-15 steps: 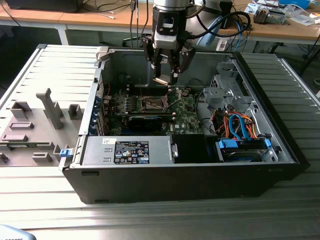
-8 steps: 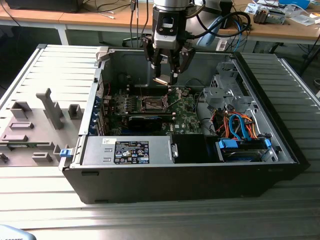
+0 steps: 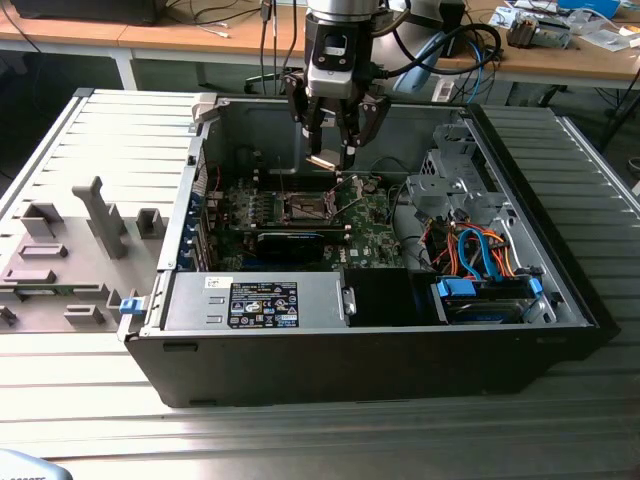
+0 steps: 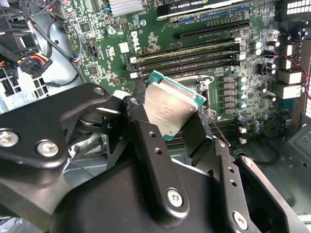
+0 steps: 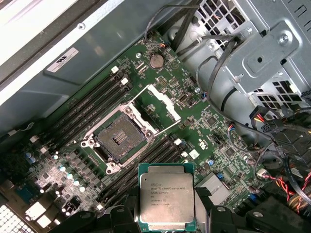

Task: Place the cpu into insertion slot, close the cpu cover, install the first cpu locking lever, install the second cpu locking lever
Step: 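Place the cpu into insertion slot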

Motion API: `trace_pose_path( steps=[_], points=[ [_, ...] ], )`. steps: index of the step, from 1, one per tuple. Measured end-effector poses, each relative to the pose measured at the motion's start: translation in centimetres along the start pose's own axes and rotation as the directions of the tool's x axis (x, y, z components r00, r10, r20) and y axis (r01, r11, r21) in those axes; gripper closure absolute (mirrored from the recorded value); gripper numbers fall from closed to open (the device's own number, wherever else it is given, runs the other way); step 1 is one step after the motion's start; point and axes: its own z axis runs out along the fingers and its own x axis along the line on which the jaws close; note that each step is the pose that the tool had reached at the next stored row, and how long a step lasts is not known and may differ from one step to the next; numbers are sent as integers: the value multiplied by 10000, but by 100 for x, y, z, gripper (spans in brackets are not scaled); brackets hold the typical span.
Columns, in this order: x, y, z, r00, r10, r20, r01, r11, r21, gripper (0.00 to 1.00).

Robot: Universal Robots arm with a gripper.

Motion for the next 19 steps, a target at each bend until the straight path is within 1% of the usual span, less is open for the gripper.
trace_pose_path(
  steps=[19],
  points=[
    [1, 1, 6, 9999, 139, -12, -139, 9999, 14, 46]
  ],
)
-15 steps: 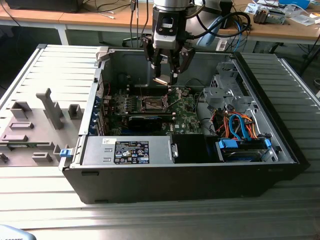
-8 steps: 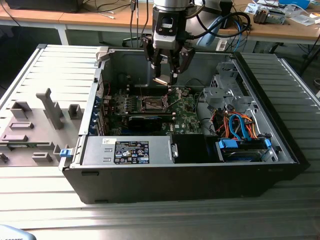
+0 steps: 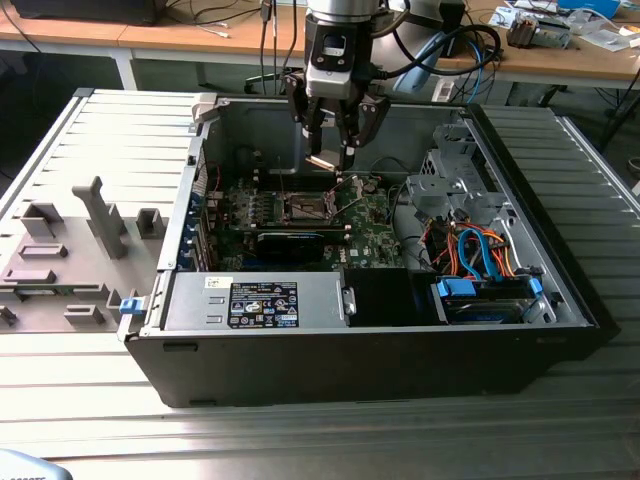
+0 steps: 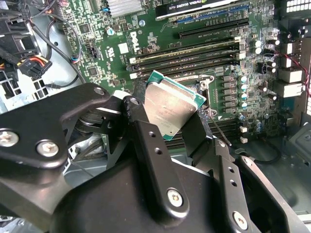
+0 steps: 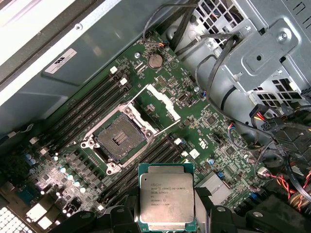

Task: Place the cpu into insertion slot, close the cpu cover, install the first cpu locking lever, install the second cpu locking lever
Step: 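Place the cpu into insertion slot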

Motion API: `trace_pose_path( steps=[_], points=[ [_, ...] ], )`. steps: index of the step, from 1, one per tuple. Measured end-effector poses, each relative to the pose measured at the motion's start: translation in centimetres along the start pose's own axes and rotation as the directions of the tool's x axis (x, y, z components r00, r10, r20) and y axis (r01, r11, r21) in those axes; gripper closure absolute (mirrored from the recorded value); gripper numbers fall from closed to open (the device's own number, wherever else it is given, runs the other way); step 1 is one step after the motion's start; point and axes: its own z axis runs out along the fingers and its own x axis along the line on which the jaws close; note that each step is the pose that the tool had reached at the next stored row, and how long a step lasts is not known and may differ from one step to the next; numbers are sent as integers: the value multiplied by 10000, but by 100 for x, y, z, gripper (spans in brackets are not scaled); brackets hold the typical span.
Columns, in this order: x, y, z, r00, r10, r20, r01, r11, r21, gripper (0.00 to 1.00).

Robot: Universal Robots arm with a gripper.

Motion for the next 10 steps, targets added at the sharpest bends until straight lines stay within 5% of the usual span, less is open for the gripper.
trace_pose_path(
  steps=[10],
  points=[
    [0, 0, 5, 10000, 80, -4, -80, 10000, 11, 46]
  ],
)
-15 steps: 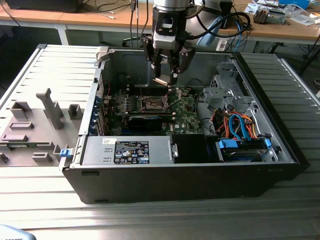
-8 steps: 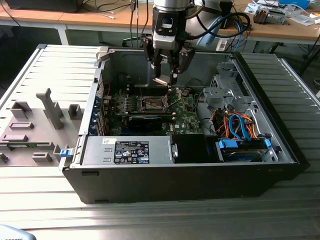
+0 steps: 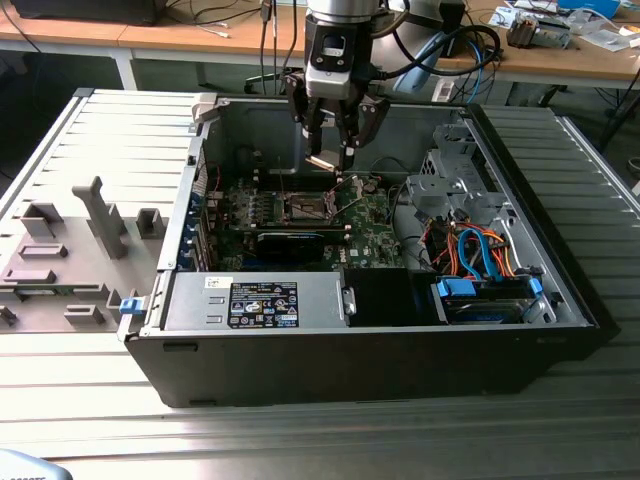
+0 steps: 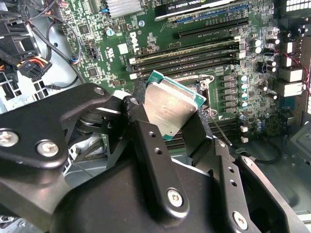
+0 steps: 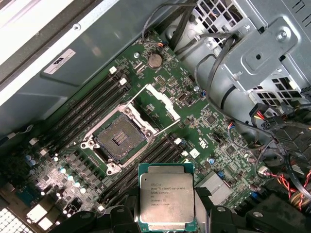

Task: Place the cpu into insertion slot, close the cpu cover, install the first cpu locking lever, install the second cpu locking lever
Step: 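Place the cpu into insertion slot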

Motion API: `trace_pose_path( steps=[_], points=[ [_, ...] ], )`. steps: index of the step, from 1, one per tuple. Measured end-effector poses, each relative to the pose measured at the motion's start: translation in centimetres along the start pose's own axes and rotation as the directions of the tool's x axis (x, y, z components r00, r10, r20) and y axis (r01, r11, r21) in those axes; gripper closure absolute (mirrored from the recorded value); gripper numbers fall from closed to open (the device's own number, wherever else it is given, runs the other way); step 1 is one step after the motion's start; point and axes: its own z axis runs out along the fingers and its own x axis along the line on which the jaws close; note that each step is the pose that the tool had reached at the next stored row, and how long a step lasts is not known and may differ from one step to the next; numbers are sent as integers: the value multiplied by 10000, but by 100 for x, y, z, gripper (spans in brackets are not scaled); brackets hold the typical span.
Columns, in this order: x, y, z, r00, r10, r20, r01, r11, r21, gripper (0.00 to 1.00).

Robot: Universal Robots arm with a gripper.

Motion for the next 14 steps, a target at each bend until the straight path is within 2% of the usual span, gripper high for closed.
trace_pose_path(
  steps=[14],
  points=[
    [0, 0, 5, 9999, 144, -9, -144, 9999, 18, 46]
  ],
)
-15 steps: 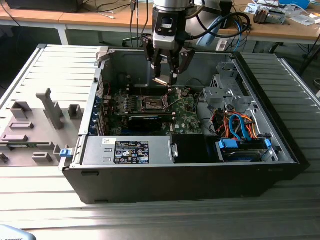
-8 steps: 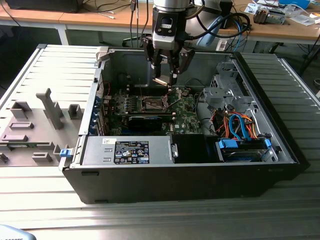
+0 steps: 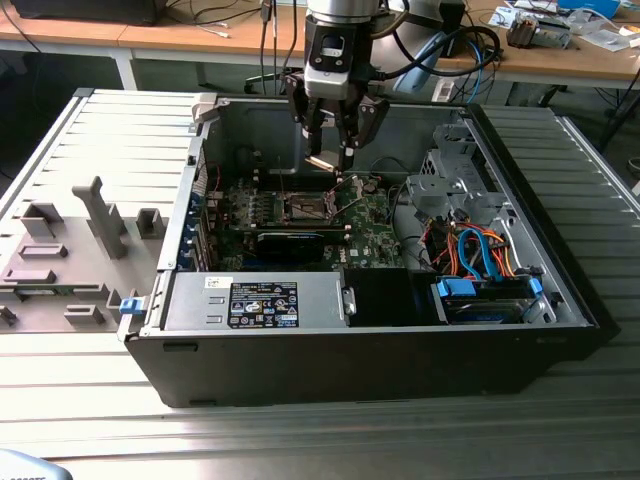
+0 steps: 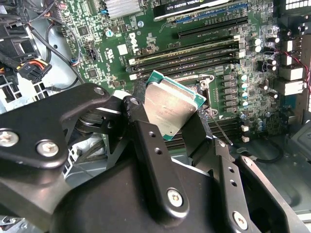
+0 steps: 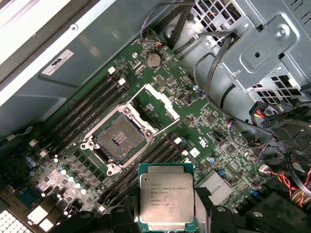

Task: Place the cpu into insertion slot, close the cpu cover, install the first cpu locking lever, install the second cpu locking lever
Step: 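Place the cpu into insertion slot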

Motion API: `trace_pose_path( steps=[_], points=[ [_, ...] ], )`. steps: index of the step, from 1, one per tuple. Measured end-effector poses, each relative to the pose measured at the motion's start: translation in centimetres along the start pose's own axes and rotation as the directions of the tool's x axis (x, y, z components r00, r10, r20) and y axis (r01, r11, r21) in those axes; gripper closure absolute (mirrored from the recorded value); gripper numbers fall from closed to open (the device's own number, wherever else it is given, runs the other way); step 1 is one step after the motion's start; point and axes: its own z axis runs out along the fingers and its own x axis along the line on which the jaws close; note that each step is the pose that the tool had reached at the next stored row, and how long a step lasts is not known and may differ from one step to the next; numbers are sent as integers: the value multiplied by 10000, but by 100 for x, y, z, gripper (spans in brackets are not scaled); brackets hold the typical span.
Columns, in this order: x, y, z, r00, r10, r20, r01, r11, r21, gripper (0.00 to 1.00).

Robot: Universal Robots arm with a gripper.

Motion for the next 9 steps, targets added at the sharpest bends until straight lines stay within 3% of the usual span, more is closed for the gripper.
trace_pose_path(
  steps=[9],
  points=[
    [0, 0, 1, 10000, 77, -1, -77, 10000, 14, 46]
  ],
)
